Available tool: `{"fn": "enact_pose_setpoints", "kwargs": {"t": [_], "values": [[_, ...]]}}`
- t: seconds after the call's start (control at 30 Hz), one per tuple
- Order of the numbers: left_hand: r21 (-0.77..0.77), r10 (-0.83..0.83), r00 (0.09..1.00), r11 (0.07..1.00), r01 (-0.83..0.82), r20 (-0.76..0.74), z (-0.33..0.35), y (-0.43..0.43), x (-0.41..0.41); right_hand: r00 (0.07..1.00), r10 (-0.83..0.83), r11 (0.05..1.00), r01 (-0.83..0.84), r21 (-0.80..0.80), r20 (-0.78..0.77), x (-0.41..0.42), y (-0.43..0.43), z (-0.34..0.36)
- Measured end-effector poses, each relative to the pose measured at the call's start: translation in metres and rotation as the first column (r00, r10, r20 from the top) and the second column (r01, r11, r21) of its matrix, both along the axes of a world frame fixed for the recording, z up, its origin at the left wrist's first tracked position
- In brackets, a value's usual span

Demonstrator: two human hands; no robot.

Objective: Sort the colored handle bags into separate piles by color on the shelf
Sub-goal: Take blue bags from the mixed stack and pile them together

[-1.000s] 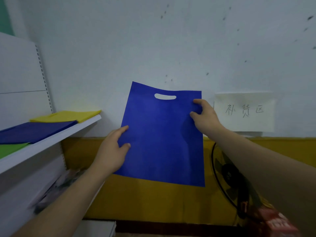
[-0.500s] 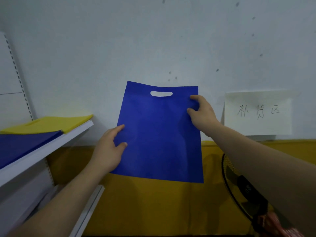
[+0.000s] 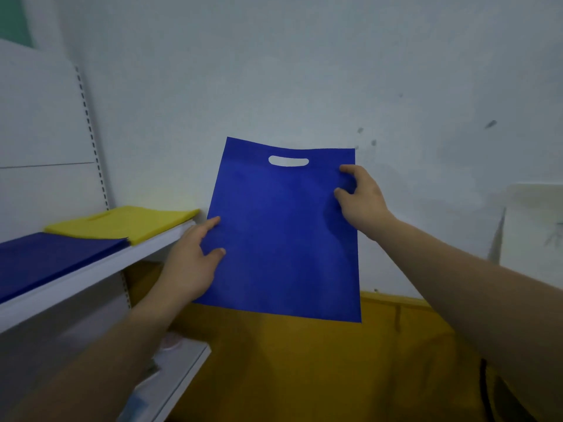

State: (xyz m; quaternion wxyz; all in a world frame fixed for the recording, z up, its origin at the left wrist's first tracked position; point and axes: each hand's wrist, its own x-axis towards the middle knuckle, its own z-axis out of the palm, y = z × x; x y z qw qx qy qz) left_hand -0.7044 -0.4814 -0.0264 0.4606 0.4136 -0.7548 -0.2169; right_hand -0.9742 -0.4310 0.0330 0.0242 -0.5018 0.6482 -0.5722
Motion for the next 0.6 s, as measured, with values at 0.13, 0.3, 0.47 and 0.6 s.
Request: {"fn": "enact_pose_setpoints", "kwargs": {"t": [0.13, 0.3, 0.47, 0.6], "values": [[0.001, 0.087, 0.996, 0.996, -0.087, 0.025, -0.002, -0.022, 0.014, 0.995, 0.098, 0.995, -0.098, 0.010, -0.010, 0.010, -0.048, -0.004], [-0.046, 0.213, 0.976, 0.976, -0.211, 0.044, 0.000, -0.056, 0.046, 0.978, 0.207, 0.978, -0.207, -0.004, -0.003, 0.040, -0.110, -0.006], [-0.043, 0.314, 0.949, 0.949, -0.312, 0.031, 0.010, -0.090, 0.091, 0.952, 0.306, 0.952, -0.307, -0.009, -0.016, 0.090, -0.177, 0.001], [-0.077, 0.388, 0.922, 0.920, -0.386, 0.014, 0.020, -0.111, 0.135, 0.919, 0.393, 0.919, -0.394, -0.029, -0.031, 0.140, -0.229, 0.012]]}}
